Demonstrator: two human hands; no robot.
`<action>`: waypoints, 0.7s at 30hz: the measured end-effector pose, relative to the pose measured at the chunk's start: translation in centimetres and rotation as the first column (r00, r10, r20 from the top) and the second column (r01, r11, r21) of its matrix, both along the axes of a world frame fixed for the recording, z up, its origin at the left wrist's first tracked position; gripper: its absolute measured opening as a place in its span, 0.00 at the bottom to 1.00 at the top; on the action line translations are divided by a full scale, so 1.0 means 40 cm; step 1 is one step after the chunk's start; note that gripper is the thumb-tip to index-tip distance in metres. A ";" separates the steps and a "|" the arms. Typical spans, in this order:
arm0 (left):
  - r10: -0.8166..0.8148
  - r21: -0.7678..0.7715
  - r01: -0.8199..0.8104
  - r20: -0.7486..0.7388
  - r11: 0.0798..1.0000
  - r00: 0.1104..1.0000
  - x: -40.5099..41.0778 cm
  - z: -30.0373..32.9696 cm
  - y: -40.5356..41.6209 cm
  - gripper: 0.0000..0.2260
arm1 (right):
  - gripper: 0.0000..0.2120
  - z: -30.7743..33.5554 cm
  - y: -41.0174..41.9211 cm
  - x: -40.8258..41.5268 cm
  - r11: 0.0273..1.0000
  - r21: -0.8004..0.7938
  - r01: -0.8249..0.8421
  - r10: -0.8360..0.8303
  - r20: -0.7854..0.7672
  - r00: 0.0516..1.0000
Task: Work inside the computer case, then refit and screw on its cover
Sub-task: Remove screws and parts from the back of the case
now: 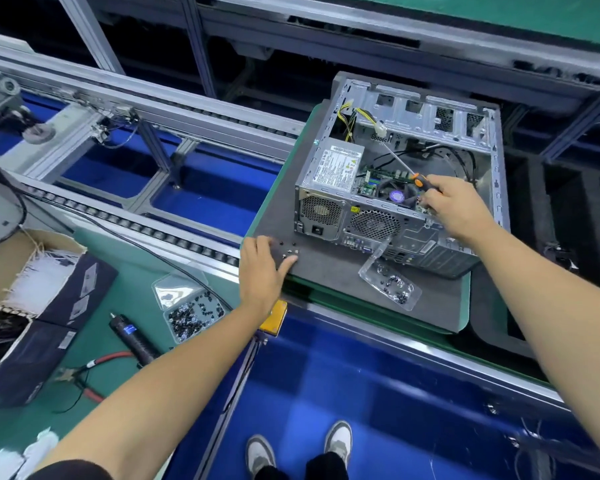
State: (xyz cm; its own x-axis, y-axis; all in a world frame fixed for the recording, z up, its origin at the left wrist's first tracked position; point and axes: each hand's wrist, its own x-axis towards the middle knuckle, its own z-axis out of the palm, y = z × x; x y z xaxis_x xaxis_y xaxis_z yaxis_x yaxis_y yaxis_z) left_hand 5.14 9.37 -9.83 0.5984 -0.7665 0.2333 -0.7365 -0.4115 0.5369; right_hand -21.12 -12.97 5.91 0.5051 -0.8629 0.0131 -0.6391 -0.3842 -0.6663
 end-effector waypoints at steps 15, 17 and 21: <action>-0.052 -0.294 -0.243 -0.728 0.924 0.684 0.037 0.126 0.011 0.02 | 0.06 0.024 0.157 0.123 0.900 -0.412 0.141 -0.169 -0.033 0.985; -0.135 -0.364 -0.320 -0.818 0.875 0.560 0.058 0.170 0.007 0.02 | 0.05 0.023 0.246 0.209 0.924 -0.376 0.073 -0.088 -0.025 0.996; -0.345 -0.389 -0.428 -0.921 0.815 0.180 0.075 0.228 -0.010 0.03 | 0.07 -0.031 0.426 0.349 0.994 -0.073 0.077 -0.073 0.052 0.996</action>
State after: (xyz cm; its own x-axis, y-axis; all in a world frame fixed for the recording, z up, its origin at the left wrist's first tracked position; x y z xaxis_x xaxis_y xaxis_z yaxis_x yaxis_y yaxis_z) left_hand 8.15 8.97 -0.71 0.6426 -0.7233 -0.2529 0.5191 0.1682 0.8380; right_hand -7.15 4.05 4.68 0.4365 -0.8939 0.1023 -0.6353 -0.3867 -0.6685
